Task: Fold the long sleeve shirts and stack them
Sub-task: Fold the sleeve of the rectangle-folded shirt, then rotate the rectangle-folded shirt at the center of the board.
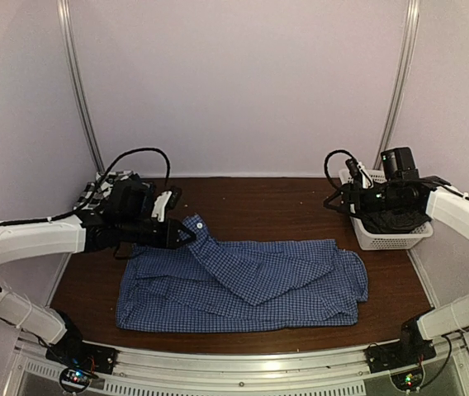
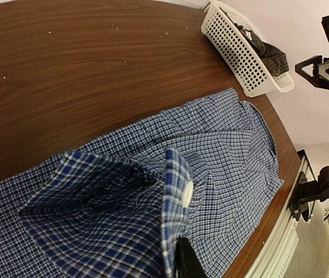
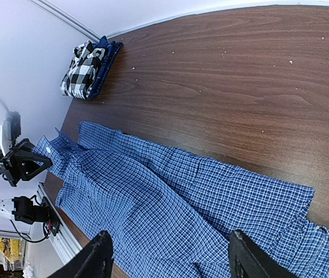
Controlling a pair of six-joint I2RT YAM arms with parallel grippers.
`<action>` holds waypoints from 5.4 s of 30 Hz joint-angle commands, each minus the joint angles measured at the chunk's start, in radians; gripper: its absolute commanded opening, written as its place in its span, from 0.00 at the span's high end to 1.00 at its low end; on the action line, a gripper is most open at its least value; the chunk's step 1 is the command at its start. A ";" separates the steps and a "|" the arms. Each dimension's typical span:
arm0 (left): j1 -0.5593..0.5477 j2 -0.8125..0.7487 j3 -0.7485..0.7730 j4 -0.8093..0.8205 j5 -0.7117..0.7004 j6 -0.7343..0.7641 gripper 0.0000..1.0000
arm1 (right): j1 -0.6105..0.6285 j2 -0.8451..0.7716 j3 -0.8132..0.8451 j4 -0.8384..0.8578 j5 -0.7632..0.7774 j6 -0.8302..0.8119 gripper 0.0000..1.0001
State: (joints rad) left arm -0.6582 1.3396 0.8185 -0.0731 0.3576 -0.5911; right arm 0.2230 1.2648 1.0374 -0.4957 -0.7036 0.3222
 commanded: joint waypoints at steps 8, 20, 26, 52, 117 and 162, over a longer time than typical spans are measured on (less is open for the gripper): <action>0.052 -0.022 -0.035 -0.094 -0.105 0.127 0.79 | -0.001 0.002 -0.027 0.039 -0.013 0.012 0.31; 0.054 0.016 -0.219 0.025 -0.188 0.039 0.63 | 0.029 0.036 -0.049 0.072 -0.004 0.024 0.31; 0.055 0.052 -0.225 0.065 -0.093 0.032 0.53 | 0.033 0.032 -0.060 0.072 0.004 0.023 0.31; 0.241 0.246 -0.247 0.362 0.249 -0.049 0.36 | 0.044 0.031 -0.076 0.087 -0.002 0.035 0.31; 0.301 0.066 -0.273 0.147 0.001 0.015 0.65 | 0.100 0.114 -0.155 0.142 0.107 0.027 0.30; 0.117 0.345 -0.286 0.433 -0.165 0.062 0.54 | 0.268 0.638 -0.060 0.301 0.436 -0.013 0.30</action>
State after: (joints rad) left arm -0.5240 1.7039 0.5789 0.4366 0.3065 -0.5423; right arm 0.4889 1.7592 0.8982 -0.0837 -0.4385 0.3794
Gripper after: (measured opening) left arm 0.464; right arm 0.696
